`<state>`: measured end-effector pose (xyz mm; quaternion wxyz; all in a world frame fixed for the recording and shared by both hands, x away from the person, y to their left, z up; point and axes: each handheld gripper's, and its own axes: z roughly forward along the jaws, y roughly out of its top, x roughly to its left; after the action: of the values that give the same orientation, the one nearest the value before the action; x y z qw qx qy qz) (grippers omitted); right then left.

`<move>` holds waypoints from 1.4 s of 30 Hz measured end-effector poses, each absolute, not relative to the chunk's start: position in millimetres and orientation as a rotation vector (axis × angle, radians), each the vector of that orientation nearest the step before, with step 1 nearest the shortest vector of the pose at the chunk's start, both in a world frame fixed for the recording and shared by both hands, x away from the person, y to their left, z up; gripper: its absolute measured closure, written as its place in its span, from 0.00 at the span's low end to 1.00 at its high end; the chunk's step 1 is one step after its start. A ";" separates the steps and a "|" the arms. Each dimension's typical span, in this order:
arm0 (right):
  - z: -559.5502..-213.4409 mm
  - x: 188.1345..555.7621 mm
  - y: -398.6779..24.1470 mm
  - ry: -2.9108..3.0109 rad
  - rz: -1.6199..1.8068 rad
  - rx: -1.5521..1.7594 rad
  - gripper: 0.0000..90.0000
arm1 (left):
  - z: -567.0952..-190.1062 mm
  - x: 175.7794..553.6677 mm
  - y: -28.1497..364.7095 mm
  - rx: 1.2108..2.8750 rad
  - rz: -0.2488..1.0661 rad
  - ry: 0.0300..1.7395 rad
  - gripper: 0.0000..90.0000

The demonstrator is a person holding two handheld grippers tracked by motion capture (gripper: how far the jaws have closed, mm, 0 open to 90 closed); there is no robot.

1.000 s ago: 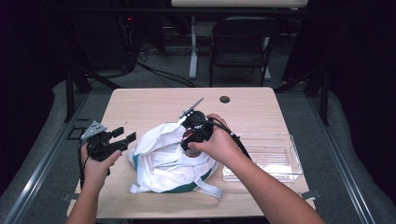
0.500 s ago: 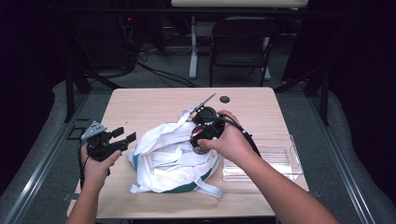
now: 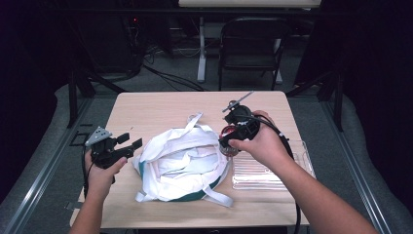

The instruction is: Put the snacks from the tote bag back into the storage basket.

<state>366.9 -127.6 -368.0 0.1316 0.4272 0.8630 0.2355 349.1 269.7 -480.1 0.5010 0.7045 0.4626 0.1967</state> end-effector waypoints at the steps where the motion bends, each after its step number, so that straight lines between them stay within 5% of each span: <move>1: -368.0 366.9 -127.6 2.505 0.684 1.240 0.28 | -480.1 349.1 269.7 1.703 0.476 1.118 0.41; 15: -363.2 367.2 -170.5 2.431 0.617 1.334 0.28 | -480.4 349.0 269.6 1.703 0.475 1.122 0.41; 42: -373.8 367.0 -182.4 2.436 0.597 1.349 0.28 | -480.8 349.2 268.7 1.713 0.473 1.118 0.41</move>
<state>367.0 -182.4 -373.8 0.1461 0.4686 0.8462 0.2073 349.2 268.7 -480.8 0.4977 0.7077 0.4618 0.1955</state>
